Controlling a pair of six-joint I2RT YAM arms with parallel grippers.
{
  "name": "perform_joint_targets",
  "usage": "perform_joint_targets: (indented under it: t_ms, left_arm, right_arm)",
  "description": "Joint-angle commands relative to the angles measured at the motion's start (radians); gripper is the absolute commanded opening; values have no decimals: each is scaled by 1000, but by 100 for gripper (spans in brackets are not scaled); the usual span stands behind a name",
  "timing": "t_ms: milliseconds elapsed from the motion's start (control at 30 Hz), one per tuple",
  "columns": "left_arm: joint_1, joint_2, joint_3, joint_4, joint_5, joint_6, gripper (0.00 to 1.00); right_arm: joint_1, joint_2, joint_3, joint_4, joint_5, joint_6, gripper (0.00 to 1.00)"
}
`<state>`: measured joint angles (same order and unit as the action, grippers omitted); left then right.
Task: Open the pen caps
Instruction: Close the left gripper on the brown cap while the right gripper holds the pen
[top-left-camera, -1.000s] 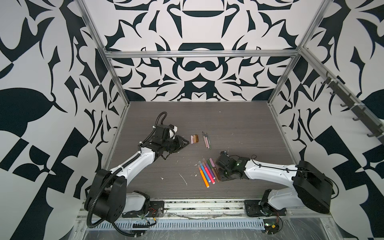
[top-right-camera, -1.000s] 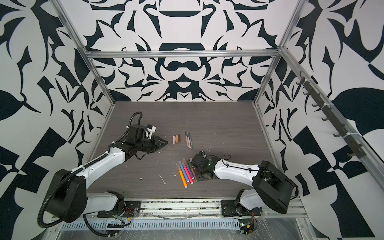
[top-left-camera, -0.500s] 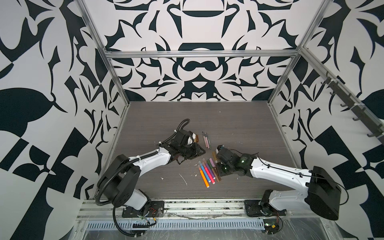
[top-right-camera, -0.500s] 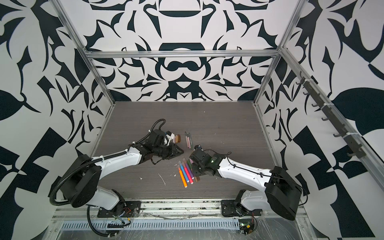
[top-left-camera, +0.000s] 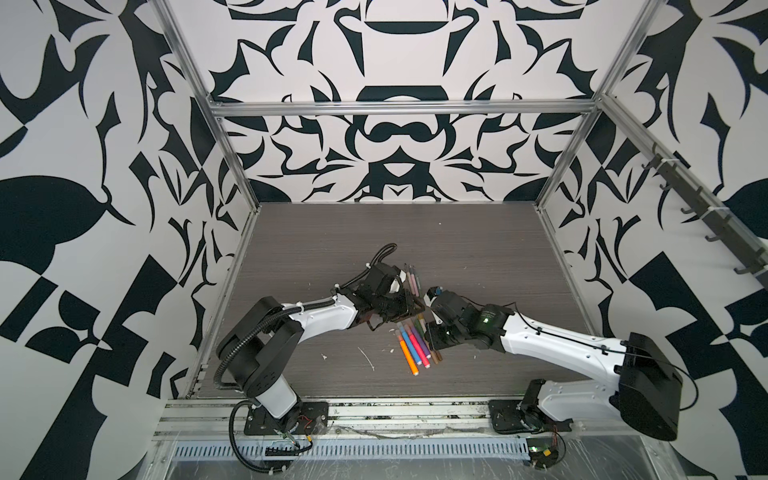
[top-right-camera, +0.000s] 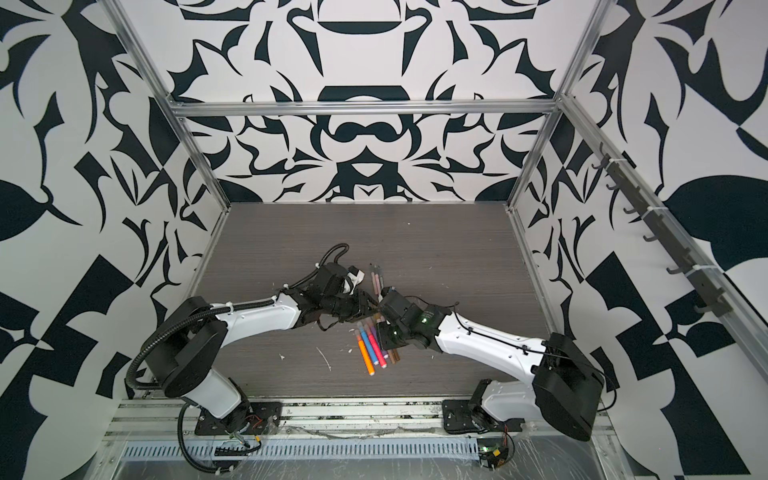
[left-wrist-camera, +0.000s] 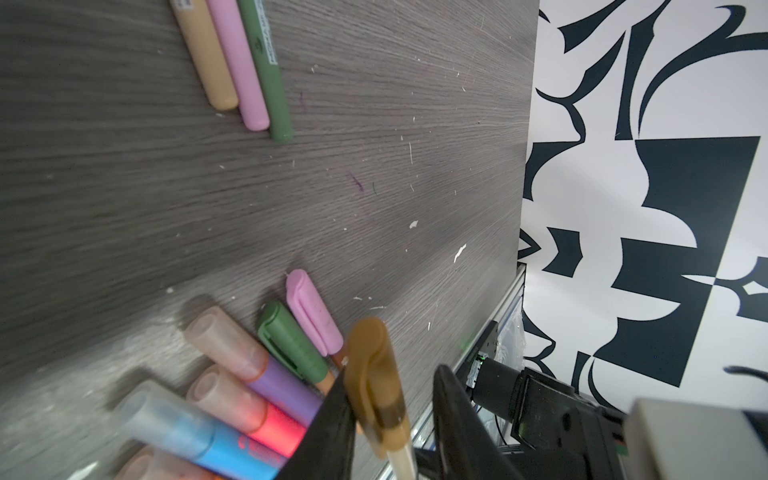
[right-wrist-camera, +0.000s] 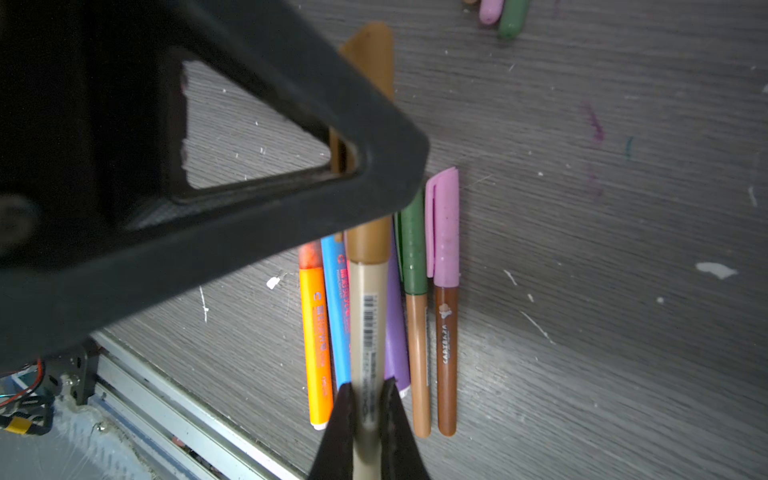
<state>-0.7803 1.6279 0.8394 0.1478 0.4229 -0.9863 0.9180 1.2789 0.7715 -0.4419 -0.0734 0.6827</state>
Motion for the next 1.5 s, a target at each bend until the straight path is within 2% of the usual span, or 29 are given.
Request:
perform_joint_targets:
  t_ms: [0, 67, 167, 200, 333, 500, 567, 667, 767, 900, 1067, 1300, 1467]
  left_arm:
    - [-2, 13, 26, 19, -9, -12, 31]
    - [-2, 14, 29, 21, -5, -11, 25]
    - [-1, 14, 35, 21, 3, -10, 3]
    - [-2, 15, 37, 21, 5, -9, 0]
    - [-3, 10, 41, 22, 13, -11, 0]
    - [-2, -1, 37, 29, 19, -19, 0]
    - [-3, -7, 34, 33, 19, -22, 0]
    - [-4, -16, 32, 27, 18, -21, 0]
    - [-1, -23, 35, 19, 20, -18, 0]
    - [38, -31, 75, -35, 30, 16, 0]
    - [144, -42, 171, -149, 53, 94, 0]
    - [319, 22, 337, -305, 50, 211, 0]
    - [350, 45, 396, -393, -14, 292, 0]
  right_arm:
    - [2, -24, 40, 25, -15, 3, 0]
    - [2, -24, 40, 27, -15, 6, 0]
    - [2, -25, 40, 28, -17, 7, 0]
    - [1, -26, 39, 29, -18, 7, 0]
    - [3, -28, 38, 42, -12, 19, 21]
    - [-3, 1, 56, 40, 14, 23, 24]
    - [-8, 16, 65, 41, 21, 22, 23]
    - [-9, 26, 74, 40, 32, 21, 8]
    - [-9, 30, 68, 40, 29, 22, 0]
    - [-10, 21, 35, 39, 20, 35, 0]
    - [-5, -25, -72, 133, -37, 100, 0]
    - [90, -30, -163, 283, -79, 182, 0]
    - [94, -89, -165, 259, -47, 190, 0]
